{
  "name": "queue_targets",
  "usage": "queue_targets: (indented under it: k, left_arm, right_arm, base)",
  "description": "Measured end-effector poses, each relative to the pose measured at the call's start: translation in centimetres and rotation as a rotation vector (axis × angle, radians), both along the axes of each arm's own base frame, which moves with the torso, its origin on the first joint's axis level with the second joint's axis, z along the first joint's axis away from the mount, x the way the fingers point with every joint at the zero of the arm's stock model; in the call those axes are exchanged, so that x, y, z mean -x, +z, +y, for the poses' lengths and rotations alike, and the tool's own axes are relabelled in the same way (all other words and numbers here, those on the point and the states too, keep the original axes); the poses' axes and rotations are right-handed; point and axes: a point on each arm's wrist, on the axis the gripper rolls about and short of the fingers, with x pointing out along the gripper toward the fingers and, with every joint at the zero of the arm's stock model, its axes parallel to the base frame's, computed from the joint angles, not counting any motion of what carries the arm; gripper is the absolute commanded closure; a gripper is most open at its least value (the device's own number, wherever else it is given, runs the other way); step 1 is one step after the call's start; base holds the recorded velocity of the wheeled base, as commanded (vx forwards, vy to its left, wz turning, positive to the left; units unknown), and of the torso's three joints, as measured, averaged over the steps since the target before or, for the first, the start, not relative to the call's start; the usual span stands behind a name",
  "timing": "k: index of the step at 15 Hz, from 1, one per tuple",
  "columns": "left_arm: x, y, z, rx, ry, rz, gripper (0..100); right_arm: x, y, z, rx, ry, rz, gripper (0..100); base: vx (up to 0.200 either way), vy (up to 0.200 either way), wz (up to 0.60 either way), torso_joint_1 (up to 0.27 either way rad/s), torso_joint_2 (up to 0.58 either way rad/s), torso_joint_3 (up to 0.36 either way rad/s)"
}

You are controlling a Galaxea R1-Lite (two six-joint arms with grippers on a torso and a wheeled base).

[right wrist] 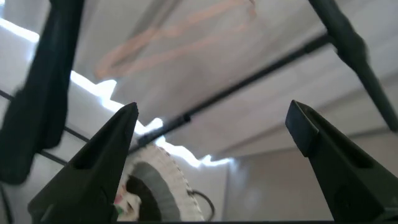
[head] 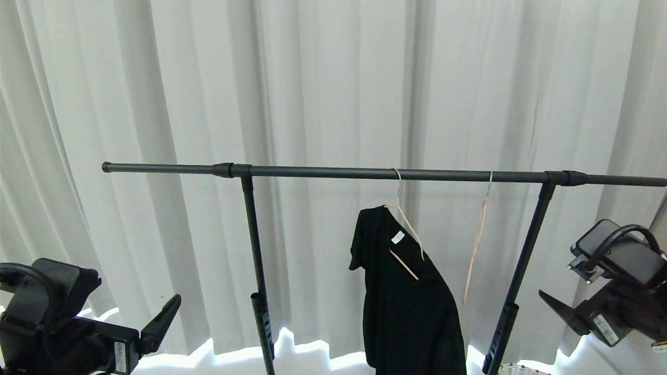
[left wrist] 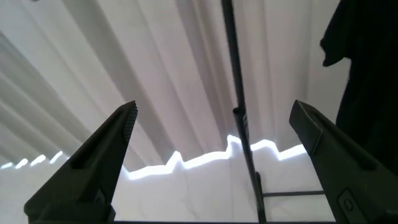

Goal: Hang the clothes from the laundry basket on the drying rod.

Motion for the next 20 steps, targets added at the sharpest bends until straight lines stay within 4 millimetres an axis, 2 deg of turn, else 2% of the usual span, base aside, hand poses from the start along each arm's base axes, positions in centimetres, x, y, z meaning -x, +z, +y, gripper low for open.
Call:
queue_targets:
  k: [5, 10, 16, 20]
  left_arm:
    - [0.5, -0.5, 1.4, -0.002, 0.108, 0.008, 0]
    - [0.8, -1.2, 1.6, -0.006, 0.121, 0.035, 0]
    - [1.3, -2.3, 2.2, -0.022, 0.163, 0.098, 0]
    - [1.3, -2.4, 2.5, -0.019, 0.194, 0.103, 0]
  right_arm:
    - [1.4, 0.0, -2.8, 0.020, -0.095, -0.049, 0]
    - [2.8, 0.0, -4.8, 0.022, -0.187, -0.091, 0]
    - [5.0, -0.9, -6.5, 0.037, -0.266, -0.134, 0]
    - [6.5, -2.0, -7.2, 0.034, -0.300, -0.145, 0]
  base:
    - [-0.200, 0.000, 0.00, 0.003, 0.00, 0.005]
    - [-0.200, 0.000, 0.00, -0.001, 0.00, 0.005]
    - [0.000, 0.000, 0.00, 0.000, 0.00, 0.000]
    - [0.000, 0.000, 0.00, 0.000, 0.00, 0.000]
